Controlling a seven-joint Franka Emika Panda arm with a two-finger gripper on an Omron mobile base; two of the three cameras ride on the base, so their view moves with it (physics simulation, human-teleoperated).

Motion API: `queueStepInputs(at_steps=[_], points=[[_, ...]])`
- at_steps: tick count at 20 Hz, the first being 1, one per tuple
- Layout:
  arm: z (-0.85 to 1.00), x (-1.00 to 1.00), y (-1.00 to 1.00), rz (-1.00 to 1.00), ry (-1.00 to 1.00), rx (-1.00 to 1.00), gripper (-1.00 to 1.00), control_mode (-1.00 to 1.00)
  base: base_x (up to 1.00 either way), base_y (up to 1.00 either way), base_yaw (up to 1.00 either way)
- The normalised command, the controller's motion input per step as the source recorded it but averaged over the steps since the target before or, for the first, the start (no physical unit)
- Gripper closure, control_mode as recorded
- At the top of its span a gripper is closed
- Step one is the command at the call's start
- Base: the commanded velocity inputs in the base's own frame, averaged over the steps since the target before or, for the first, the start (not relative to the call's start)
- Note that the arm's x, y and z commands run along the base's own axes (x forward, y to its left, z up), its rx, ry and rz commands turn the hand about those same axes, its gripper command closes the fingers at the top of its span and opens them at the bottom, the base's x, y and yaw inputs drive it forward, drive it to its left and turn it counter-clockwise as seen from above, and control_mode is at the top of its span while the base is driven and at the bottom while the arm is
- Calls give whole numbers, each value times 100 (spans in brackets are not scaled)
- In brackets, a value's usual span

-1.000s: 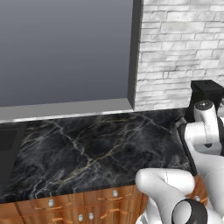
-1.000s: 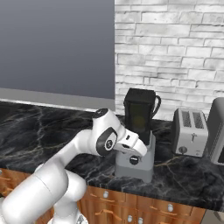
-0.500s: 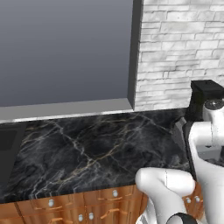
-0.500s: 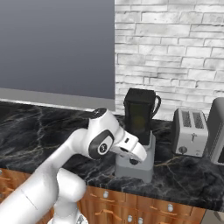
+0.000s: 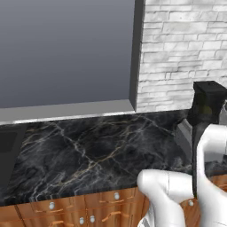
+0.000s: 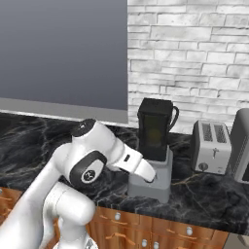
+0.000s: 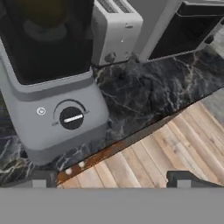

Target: Grab the lemon and lime from the fridge, place them in the blender, close the lid, and turn on the blender to create a marinade.

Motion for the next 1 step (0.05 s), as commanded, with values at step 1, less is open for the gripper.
queueStepInputs(at_steps=[1], points=[[81,-9,11,0,-13,0,-100,-100,0,0,0]])
